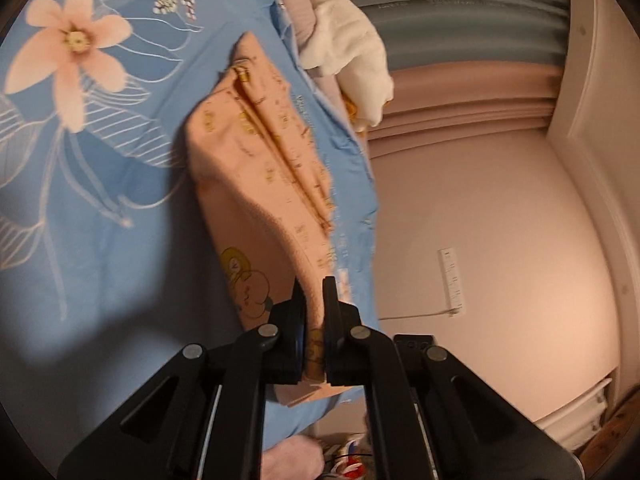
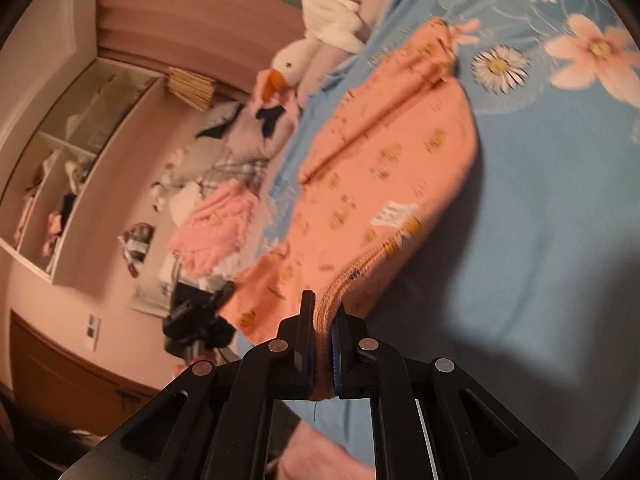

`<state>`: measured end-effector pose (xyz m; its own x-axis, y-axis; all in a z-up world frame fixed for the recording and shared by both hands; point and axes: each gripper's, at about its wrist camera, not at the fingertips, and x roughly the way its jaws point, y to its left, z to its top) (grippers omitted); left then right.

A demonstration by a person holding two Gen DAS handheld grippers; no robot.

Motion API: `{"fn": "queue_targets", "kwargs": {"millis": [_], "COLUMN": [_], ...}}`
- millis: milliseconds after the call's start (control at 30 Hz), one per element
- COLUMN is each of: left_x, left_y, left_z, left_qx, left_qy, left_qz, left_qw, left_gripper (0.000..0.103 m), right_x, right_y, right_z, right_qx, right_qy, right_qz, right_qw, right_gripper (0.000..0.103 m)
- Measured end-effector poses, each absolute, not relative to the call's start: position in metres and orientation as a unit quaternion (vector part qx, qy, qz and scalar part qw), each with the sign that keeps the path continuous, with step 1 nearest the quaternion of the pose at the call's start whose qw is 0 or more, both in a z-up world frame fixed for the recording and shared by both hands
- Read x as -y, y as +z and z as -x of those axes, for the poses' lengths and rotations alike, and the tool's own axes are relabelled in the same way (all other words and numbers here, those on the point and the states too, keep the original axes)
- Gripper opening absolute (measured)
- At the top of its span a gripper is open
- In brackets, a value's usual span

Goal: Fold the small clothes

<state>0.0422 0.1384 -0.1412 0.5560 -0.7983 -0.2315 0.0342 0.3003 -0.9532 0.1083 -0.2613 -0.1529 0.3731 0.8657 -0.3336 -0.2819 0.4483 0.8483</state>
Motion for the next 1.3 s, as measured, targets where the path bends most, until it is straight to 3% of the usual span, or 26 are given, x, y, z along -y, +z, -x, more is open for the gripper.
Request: {"fn": "queue_targets", "kwargs": {"millis": [200, 567, 833, 1067, 1100, 1167, 1200, 1300], "left_x": [-0.144, -0.154, -0.162, -0.168, -0.17, -0.173, -0.176, -0.189], "left_y": [-0.124, -0.091, -0.119, -0.157, -0.165, -0.174, -0.178, -0.175], "left_z": [-0.081, -0.207, -0.286, -0.345, -0.351, -0.359, -0.36, -0.355], "left_qx": [-0.32, -0.272, -0.279, -0.325, -0.334, -0.356, -0.365, -0.364], "left_qy": [-0.308, -0.291, -0.257, -0.183, -0.169, -0.13, -0.112, -0.096], "left_qz": [0.558, 0.557, 0.568, 0.579, 0.58, 0.567, 0.561, 0.552], "left_qw": [0.701, 0.729, 0.73, 0.725, 0.723, 0.731, 0.734, 0.744], "left_gripper": [0.003, 0.003, 0.003, 0.004, 0.005, 0.021, 0.035, 0.049], "right_x": [0.273, 0.283, 0.281, 0.284, 0.285, 0.288, 0.289, 0.298], "right_y": [-0.134, -0.104, -0.11, -0.139, -0.146, -0.157, -0.161, -0.163], "right_z": [-0.136, -0.243, -0.322, -0.376, -0.382, -0.392, -0.394, -0.391], "right_qx": [-0.341, -0.292, -0.303, -0.363, -0.373, -0.393, -0.406, -0.415], "right_qy": [0.402, 0.338, 0.303, 0.229, 0.217, 0.198, 0.184, 0.166], "right_qz": [-0.406, -0.412, -0.409, -0.408, -0.411, -0.405, -0.399, -0.393], "right_qw": [0.747, 0.794, 0.806, 0.805, 0.803, 0.801, 0.802, 0.804], "right_gripper": [0.009, 0.008, 0.009, 0.009, 0.009, 0.009, 0.009, 0.023]}}
